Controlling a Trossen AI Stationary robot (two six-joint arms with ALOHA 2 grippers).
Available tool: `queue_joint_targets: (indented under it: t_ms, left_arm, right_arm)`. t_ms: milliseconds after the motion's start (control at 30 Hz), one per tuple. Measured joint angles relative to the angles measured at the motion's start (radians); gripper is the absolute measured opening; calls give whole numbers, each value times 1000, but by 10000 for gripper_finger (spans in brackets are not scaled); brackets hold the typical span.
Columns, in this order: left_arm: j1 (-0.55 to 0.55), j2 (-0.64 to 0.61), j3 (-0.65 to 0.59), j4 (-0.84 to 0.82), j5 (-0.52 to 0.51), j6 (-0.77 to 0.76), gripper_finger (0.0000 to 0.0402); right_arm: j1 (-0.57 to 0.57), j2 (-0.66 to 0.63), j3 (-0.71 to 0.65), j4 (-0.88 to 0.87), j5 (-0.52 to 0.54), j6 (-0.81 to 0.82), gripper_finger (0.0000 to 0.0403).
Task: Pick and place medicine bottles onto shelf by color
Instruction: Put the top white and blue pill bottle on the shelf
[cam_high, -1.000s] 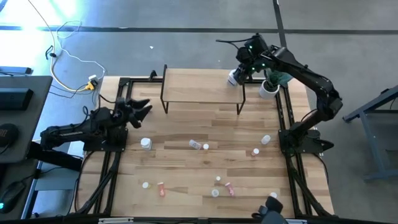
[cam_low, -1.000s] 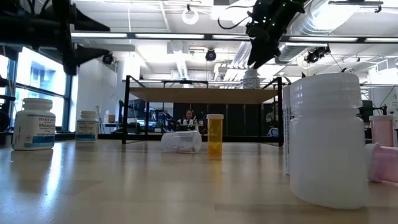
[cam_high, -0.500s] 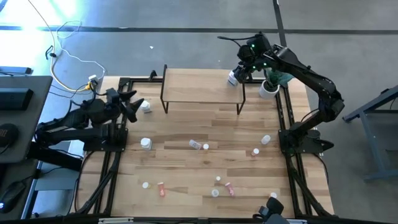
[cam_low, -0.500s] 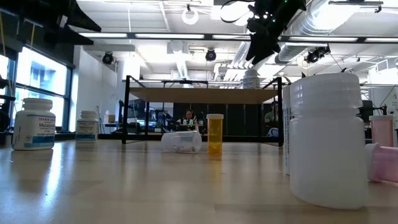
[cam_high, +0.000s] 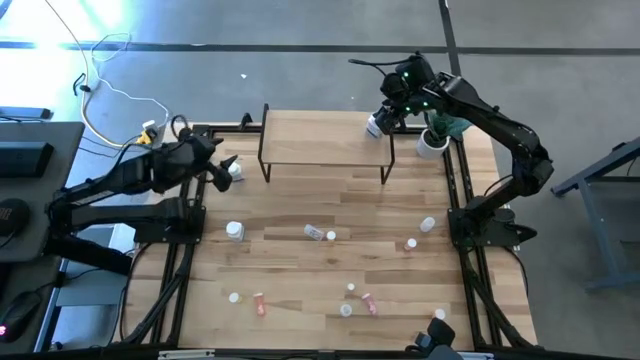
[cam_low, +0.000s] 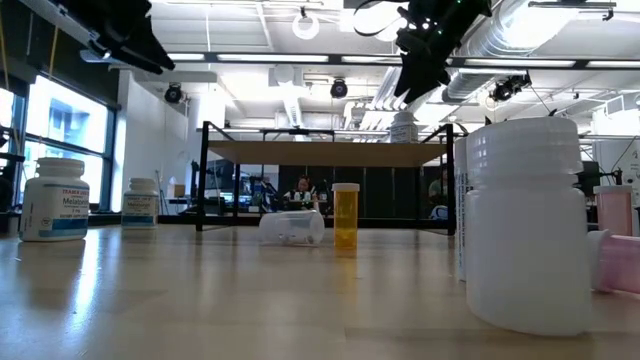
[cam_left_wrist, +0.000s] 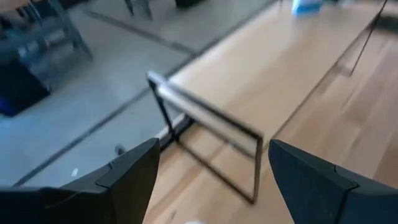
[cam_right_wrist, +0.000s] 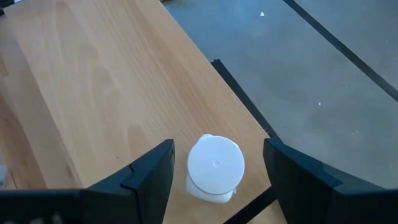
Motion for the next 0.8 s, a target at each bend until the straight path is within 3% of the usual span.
queue_joint_targets:
  t_ms: [233,400,633,800]
  left_arm:
    - [224,146,129,-189,231,128,291]
    - [391,245,140,-264,417,206,291]
    - [528,394,140,-326,536,175,291]
    - [559,487,140,-323,528,123,291]
  right_arm:
    - [0,0,0,0,-1,-3,236]
    - [0,0,0,-9,-1,-6,236]
    - [0,0,0,-10,-1,-7,236]
    - [0,0,0,-10,-1,-7,236]
